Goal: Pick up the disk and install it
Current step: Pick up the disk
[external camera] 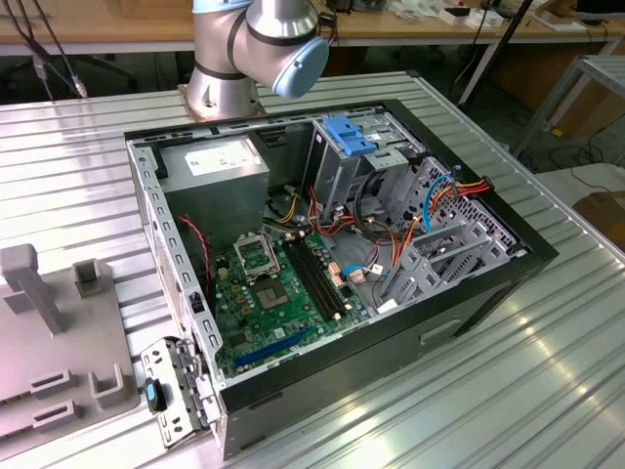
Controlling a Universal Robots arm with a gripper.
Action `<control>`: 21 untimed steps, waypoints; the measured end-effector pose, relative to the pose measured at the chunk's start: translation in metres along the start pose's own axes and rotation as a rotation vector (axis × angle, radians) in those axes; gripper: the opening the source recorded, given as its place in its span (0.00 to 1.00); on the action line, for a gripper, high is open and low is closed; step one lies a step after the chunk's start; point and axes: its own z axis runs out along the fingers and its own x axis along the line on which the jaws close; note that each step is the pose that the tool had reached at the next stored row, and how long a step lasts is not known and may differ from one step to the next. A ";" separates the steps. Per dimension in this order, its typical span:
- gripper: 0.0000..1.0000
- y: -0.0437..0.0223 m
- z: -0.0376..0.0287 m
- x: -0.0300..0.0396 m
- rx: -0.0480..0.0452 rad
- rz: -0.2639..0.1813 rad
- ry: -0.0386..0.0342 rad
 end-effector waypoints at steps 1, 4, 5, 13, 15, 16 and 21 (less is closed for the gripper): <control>0.37 -0.0002 -0.0079 0.0003 0.0001 0.000 0.0013; 0.37 -0.0006 -0.0227 0.0009 -0.0001 0.000 0.0040; 0.37 -0.0006 -0.0272 0.0011 0.0000 0.000 0.0048; 0.37 -0.0015 -0.0717 0.0029 0.0007 0.000 0.0139; 0.37 -0.0015 -0.0722 0.0029 0.0006 0.000 0.0142; 0.37 -0.0015 -0.0722 0.0029 0.0007 0.000 0.0142; 0.37 -0.0174 -0.0715 0.0022 0.0004 0.000 0.0144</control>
